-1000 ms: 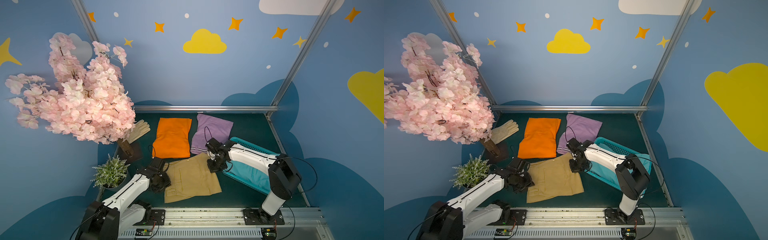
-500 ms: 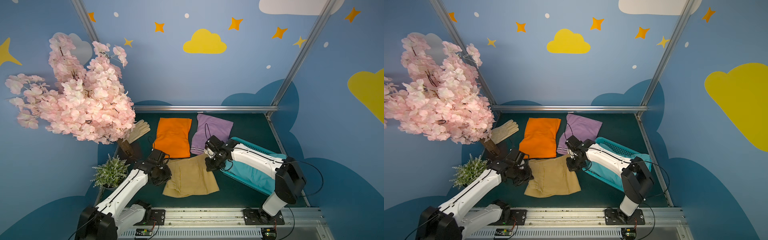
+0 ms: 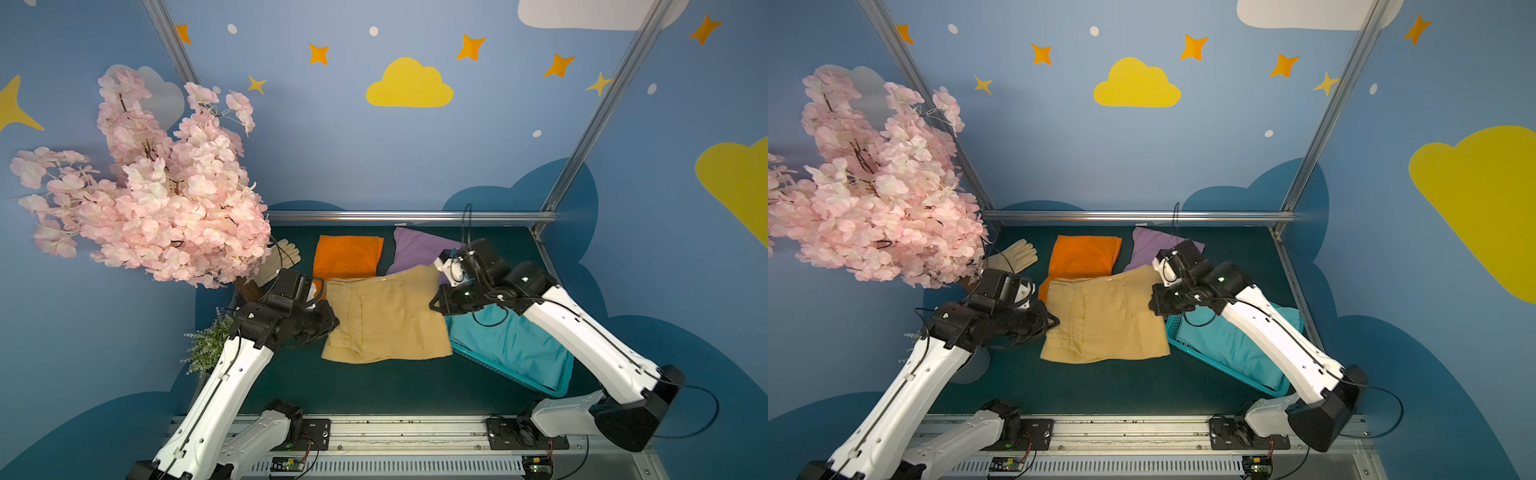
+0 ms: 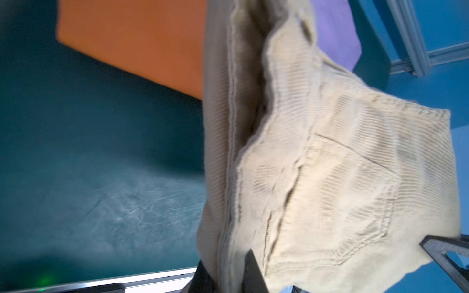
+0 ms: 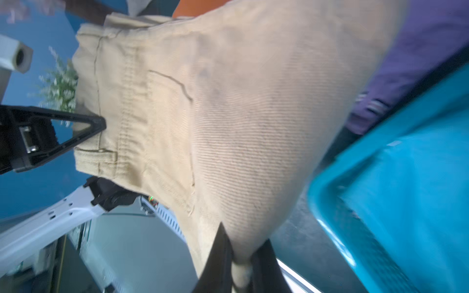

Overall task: Put the folded long pants in the basket
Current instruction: Place the long pant in the basket.

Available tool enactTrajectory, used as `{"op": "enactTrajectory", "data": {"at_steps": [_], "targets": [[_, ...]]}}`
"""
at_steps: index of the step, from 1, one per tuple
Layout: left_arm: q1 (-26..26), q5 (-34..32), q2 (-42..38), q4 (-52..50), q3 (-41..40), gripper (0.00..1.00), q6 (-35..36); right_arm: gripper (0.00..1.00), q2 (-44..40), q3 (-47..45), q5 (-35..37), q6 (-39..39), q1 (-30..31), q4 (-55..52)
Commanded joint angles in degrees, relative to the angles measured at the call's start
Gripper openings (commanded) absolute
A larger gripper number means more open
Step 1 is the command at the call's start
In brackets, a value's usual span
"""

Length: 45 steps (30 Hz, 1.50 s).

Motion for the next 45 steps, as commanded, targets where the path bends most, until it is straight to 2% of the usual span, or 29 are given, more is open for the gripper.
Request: {"op": "enactTrajectory", "data": {"at_steps": [1,6,9,14,18,20,23,30,32,35,39,43,45], "targets": [[-2.62,5.81,8.17,6.66,5.83,0.02,1.59,0.0,-9.01,-2.51,5.45,-1.31,-9.23,-6.06],[-13.12,6.02,29.33,8.29,24.72,0.03,3.68,0.0,-12.85,-1.11,-1.75,-3.93,-30.49,-14.91],[-16.98,7.0,41.79,7.61,37.11,0.02,4.81,0.0,-12.94,-0.55,6.93,-4.35,-33.2,-17.88],[-19.07,11.35,61.31,1.56,58.15,0.02,6.91,0.0,-12.69,-1.98,16.22,-5.01,-38.45,-18.29],[-20.84,12.95,75.13,-9.57,80.25,0.02,9.64,0.0,-11.16,-4.04,16.14,-5.28,-42.13,-19.39],[-21.71,14.85,79.09,-11.79,85.89,0.02,9.21,0.0,-10.31,-4.63,17.31,-5.58,-43.49,-20.63],[-23.17,16.0,80.96,-12.11,87.27,0.02,8.13,0.0,-10.18,-5.49,20.26,-5.32,-45.86,-22.64],[-26.24,17.29,77.37,-11.8,79.28,0.03,8.58,0.0,-8.22,-6.8,28.07,-6.72,-47.66,-24.79],[-26.71,19.25,77.02,-11.08,78.18,0.04,8.39,0.0,-6.93,-7.5,29.98,-6.72,-47.56,-25.3],[-27.89,18.52,77.63,-10.27,78.0,0.07,9.21,0.0,-6.62,-10.48,32.02,-6.25,-47.81,-23.96],[-27.8,15.24,79.37,-9.78,77.95,0.05,10.94,0.0,-6.2,-10.46,30.22,-6.32,-48.37,-23.02],[-28.05,14.88,80.63,-8.25,75.13,0.05,12.26,0.0,-4.15,-15.27,21.8,-6.12,-49.07,-20.72],[-28.09,12.86,80.71,-8.03,74.24,0.05,12.51,0.0,-2.56,-17.1,20.6,-5.1,-49.43,-20.55]]}}
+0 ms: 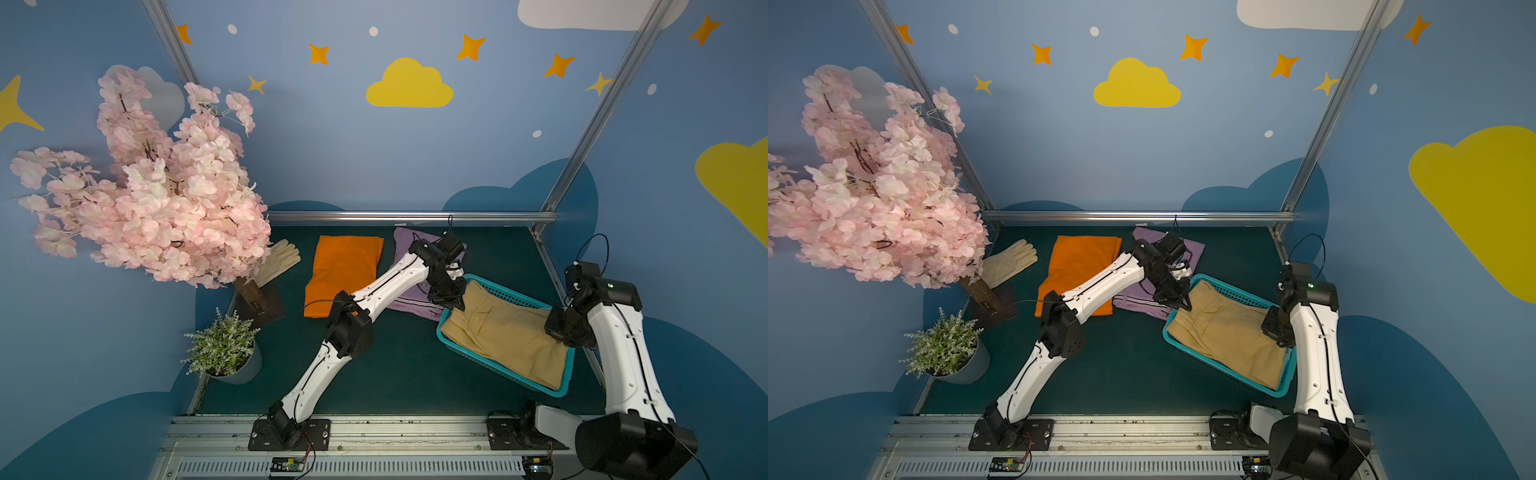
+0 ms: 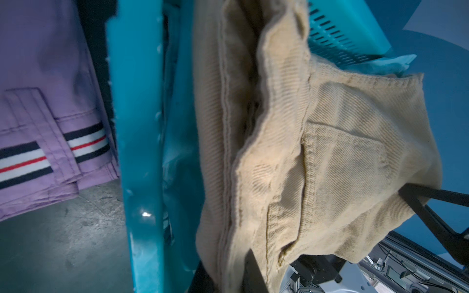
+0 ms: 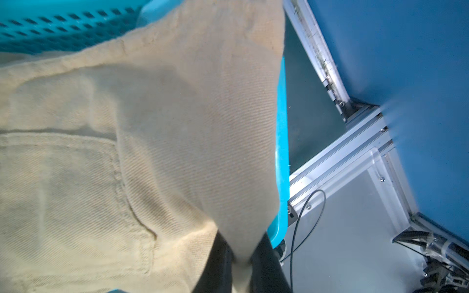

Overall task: Put the folded long pants in the basket
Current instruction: Place the long pant in the basket.

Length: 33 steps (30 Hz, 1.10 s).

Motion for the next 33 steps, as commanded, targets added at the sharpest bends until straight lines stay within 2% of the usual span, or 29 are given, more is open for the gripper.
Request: {"op": "enactTrajectory", "data": {"at_steps": [1,5,9,13,16,20,22,23,25,28,33], "targets": [[0.32,-2.68,0.15,0.38,-1.42,0.04,2.31,0.0,2.27,-2.6,-2.35,1.49,-0.64,1.57],[0.4,-5.81,-1.49,5.34,-5.59,0.03,2.49,0.0,1.12,-3.75,-3.62,1.28,-1.44,3.81],[0.21,-4.47,-1.35,7.2,-7.03,0.03,1.73,0.0,0.17,-3.53,-5.08,-0.05,-3.01,4.14],[0.12,-4.67,-2.1,7.41,-7.0,0.03,1.57,0.0,-3.52,-2.23,-3.04,-0.62,-3.59,5.11],[0.06,-4.34,-2.23,7.42,-6.92,0.03,1.79,0.0,-5.46,-2.55,0.17,2.4,-3.89,5.05],[0.11,-5.43,-1.97,6.85,-7.04,0.03,3.34,0.0,-8.17,-5.63,0.49,2.96,-4.39,7.87],[0.1,-4.96,-1.63,6.69,-7.24,0.05,3.12,0.0,-8.24,-6.66,0.06,3.11,-4.66,8.16],[0.01,-4.49,-1.54,6.81,-7.32,0.1,3.04,0.0,-7.96,-7.26,-0.7,3.0,-4.99,8.48],[-0.16,-4.19,-1.29,6.85,-7.11,0.26,3.61,0.18,-7.4,-7.97,-0.95,3.13,-5.36,8.3],[0.32,-4.57,-2.43,5.76,-6.28,0.36,3.57,0.39,-7.65,-5.95,-1.46,1.93,-5.39,7.18],[0.37,-4.01,-5.67,2.09,-1.99,0.49,3.06,0.54,-9.53,-1.19,0.6,4.32,-5.38,5.7]]}}
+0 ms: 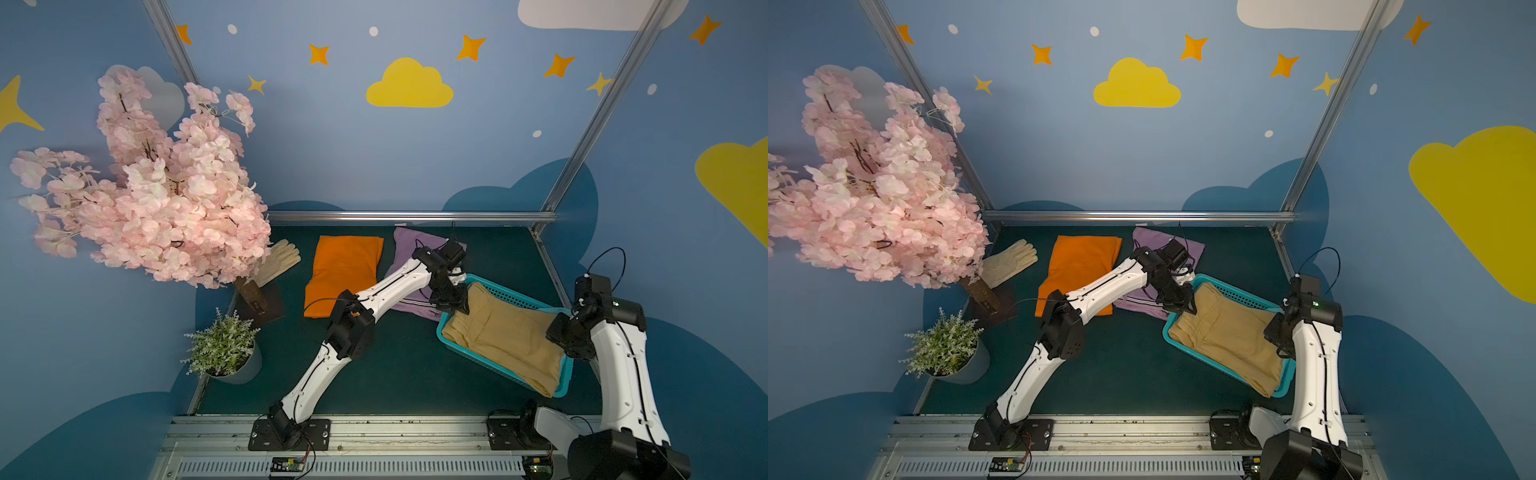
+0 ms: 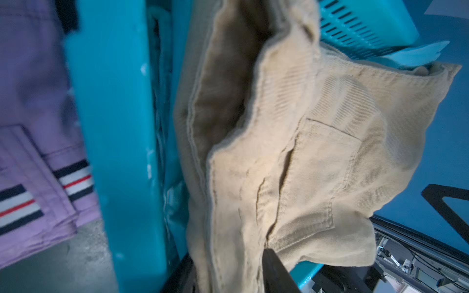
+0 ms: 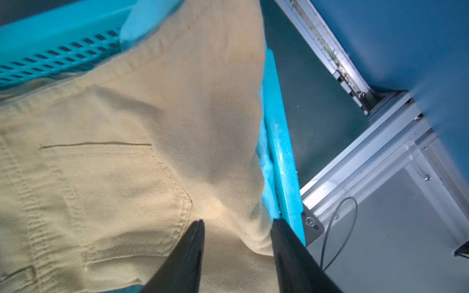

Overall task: Put the folded long pants in the basket
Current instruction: Place the long pant in the basket.

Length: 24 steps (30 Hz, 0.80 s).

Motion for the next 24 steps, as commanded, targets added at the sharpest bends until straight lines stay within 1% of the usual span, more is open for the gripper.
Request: {"op": "enactTrajectory", "data": {"at_steps": [1,3,5,8,10,11,14,16,18,21,24], "targets": [[1.06,-2.17,-4.88,-4.98,3.6,0.5,0.15,0.56,-1.57,2.84,1.85,1.6,-0.34,-0.03],[1.07,-3.71,-6.53,-5.98,3.09,0.5,0.17,0.58,0.1,2.91,1.98,1.68,-0.94,1.29],[0.91,-3.07,-7.99,-5.44,1.14,0.48,0.18,0.59,1.92,2.66,1.05,1.65,-2.63,3.42],[-0.05,2.39,-8.02,-3.08,-0.39,0.44,1.56,0.6,4.89,3.19,0.17,2.02,-4.65,6.08],[-0.92,5.41,-5.99,-2.58,0.7,0.38,1.95,0.58,6.39,3.28,-4.72,1.95,-6.14,7.84],[-1.29,5.71,-5.0,-2.55,1.3,0.36,2.05,0.55,6.86,3.19,-6.92,1.75,-6.4,8.83],[-1.83,6.18,-2.18,-2.59,2.13,0.3,1.58,0.42,7.45,2.1,-13.32,1.68,-7.28,11.96],[-1.93,5.68,-0.75,-2.54,1.98,0.26,1.48,0.28,8.11,0.73,-14.73,2.28,-7.53,13.75],[-1.95,5.18,0.4,-2.47,1.94,0.24,1.17,0.17,9.1,-0.56,-14.17,2.08,-7.83,14.87],[-1.97,4.81,0.64,-2.38,1.83,0.23,0.93,0.15,10.39,-1.91,-12.29,2.9,-8.49,15.05],[-1.92,2.5,-0.36,-1.97,2.75,0.32,0.74,0.16,11.99,-3.27,-14.02,3.63,-8.7,16.07]]}}
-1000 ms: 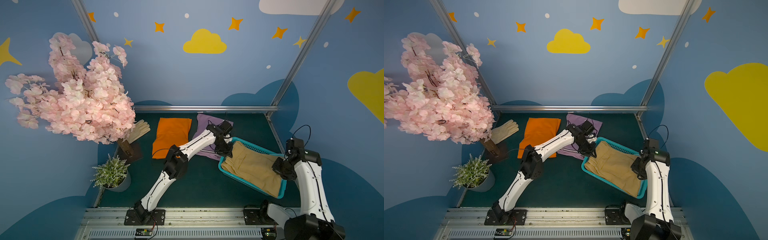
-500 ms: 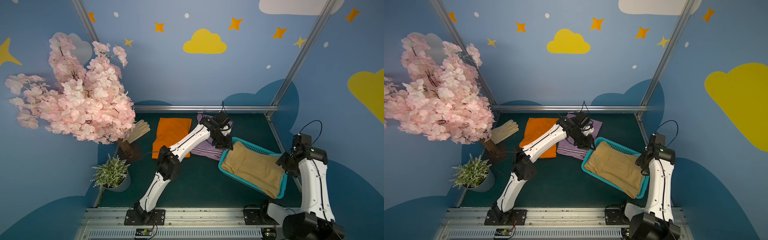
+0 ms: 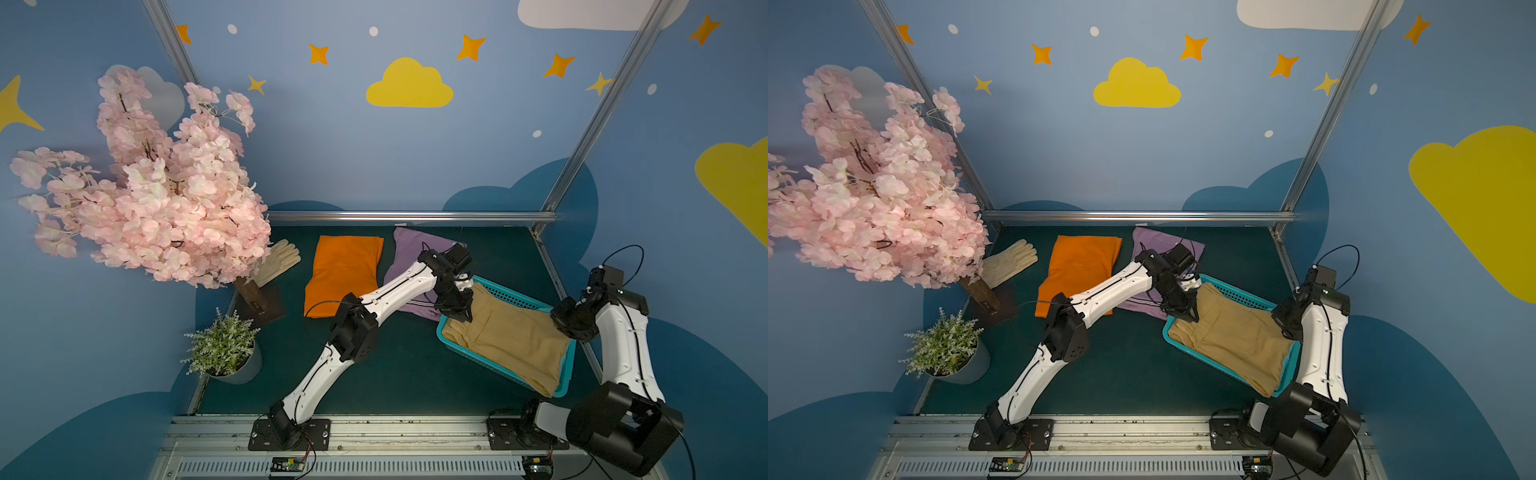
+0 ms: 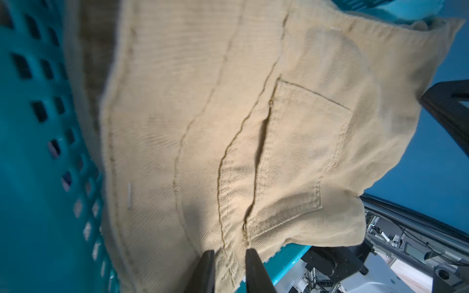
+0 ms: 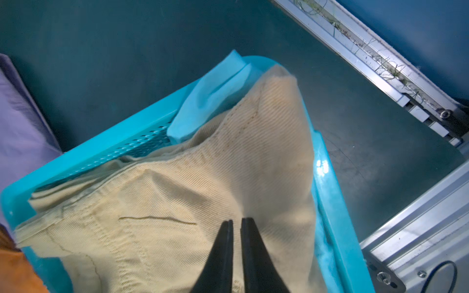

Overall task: Put the folded long pants in the basket
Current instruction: Place the long pant in the basket, then pick up the long pant at the center of the board.

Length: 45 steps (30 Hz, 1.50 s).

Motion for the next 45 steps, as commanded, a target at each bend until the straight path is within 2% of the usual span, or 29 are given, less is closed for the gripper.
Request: {"op": "enactTrajectory", "data": {"at_steps": [1,3,5,9,12,14,17,19,21,25,27,28,29,32,37,45], "targets": [[0.42,-2.32,-2.5,-0.27,1.99,0.33,0.35,0.15,2.05,-0.97,-1.07,1.17,-0.75,0.72],[1.02,-2.76,-3.55,-0.36,3.48,0.37,0.45,0.15,3.73,0.1,0.01,-0.18,-1.18,-1.84],[2.05,-3.69,-5.58,-0.69,3.82,0.4,0.77,0.19,4.98,2.04,-0.46,-1.06,-1.67,-3.99],[5.19,-9.79,-13.15,0.01,-3.55,0.46,1.47,0.3,1.14,5.82,-8.58,-1.49,-1.44,-1.89],[8.5,-13.05,-23.02,6.48,-19.27,0.54,-0.69,0.3,-4.04,4.93,-18.96,0.2,1.27,5.09],[11.83,-12.26,-31.31,15.35,-34.04,0.66,-5.41,0.33,-5.21,5.24,-20.65,1.6,5.0,6.83],[17.16,-7.89,-42.51,31.84,-57.75,0.81,-17.17,0.34,-5.26,5.92,-19.93,2.35,10.83,7.61],[17.71,-8.46,-46.69,42.34,-69.85,0.82,-24.34,0.34,-5.15,5.39,-19.89,3.12,14.06,9.23],[16.36,-9.72,-47.09,48.5,-76.01,0.8,-28.99,0.34,-4.83,4.76,-19.78,3.78,16.85,10.56],[13.57,-12.42,-42.33,52.44,-77.33,0.8,-33.97,0.35,-3.62,4.5,-19.22,3.56,20.45,11.8],[12.12,-14.96,-40.08,57.22,-77.99,0.84,-36.99,0.35,-3.51,4.48,-19.12,2.87,21.31,11.39],[11.69,-16.13,-39.09,58.67,-77.88,0.89,-38.25,0.35,-3.86,4.22,-18.46,2.69,21.4,11.16],[10.77,-19.15,-38.09,60.11,-78.16,0.91,-39.93,0.35,-4.48,3.63,-17.86,2.74,21.57,11.18],[8.54,-24.06,-35.52,67.58,-79.71,0.91,-43.26,0.35,-6.18,1.78,-18.78,2.49,21.68,12.0],[7.95,-26.65,-29.3,70.02,-77.73,0.85,-46.66,0.35,-6.93,0.78,-20.46,1.01,21.81,10.83],[7.98,-26.75,-18.81,71.82,-71.42,0.64,-49.47,0.33,-8.06,-1.14,-21.6,0.09,21.79,10.95]]}}
